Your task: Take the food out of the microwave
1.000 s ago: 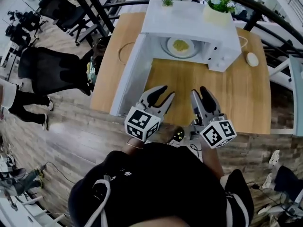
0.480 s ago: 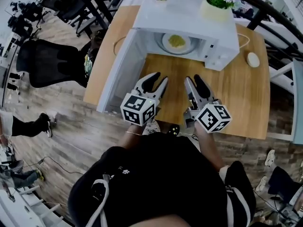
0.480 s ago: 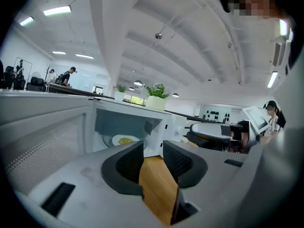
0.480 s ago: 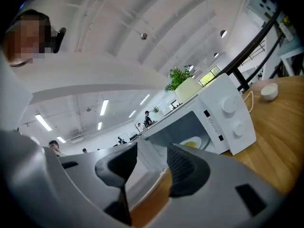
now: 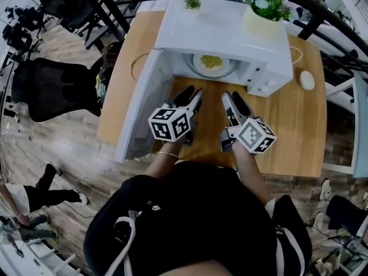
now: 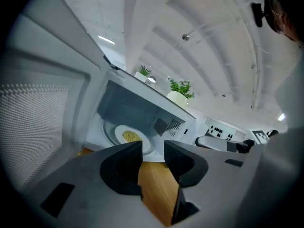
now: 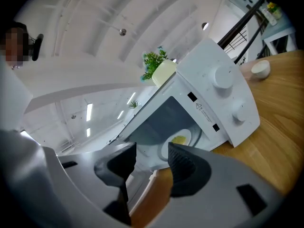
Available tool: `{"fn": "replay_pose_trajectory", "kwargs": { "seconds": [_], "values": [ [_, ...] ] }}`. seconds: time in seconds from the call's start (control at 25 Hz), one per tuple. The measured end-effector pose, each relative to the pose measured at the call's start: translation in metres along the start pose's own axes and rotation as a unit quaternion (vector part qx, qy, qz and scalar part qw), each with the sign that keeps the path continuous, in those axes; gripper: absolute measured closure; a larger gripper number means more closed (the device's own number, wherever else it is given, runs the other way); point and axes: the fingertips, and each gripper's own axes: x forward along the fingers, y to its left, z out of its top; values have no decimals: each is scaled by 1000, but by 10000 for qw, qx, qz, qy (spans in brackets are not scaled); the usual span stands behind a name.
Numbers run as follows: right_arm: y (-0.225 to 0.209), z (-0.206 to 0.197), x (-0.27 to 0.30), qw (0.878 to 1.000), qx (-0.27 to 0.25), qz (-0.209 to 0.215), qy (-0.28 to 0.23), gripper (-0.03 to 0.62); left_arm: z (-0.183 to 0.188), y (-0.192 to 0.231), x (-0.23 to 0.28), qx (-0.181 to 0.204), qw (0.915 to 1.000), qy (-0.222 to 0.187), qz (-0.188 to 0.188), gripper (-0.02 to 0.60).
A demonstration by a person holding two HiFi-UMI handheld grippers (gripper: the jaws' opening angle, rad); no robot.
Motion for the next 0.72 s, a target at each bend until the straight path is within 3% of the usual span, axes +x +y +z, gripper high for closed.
{"fn": "replay_pose_trajectory", "kwargs": {
  "seconds": [0.32, 0.56, 0.72],
  "values": [
    [-43, -2, 41, 9973, 512, -517, 88, 391, -6, 34, 45, -571, 9981, 236, 52, 442],
    [-69, -17, 70, 9890, 1119, -962, 138, 377, -15, 67, 66, -1254, 9912, 265, 324, 424],
    [-85, -25, 87, 9816, 1531, -1128, 152, 365, -18, 82, 80, -1480, 9874, 288, 472, 415]
  ]
}}
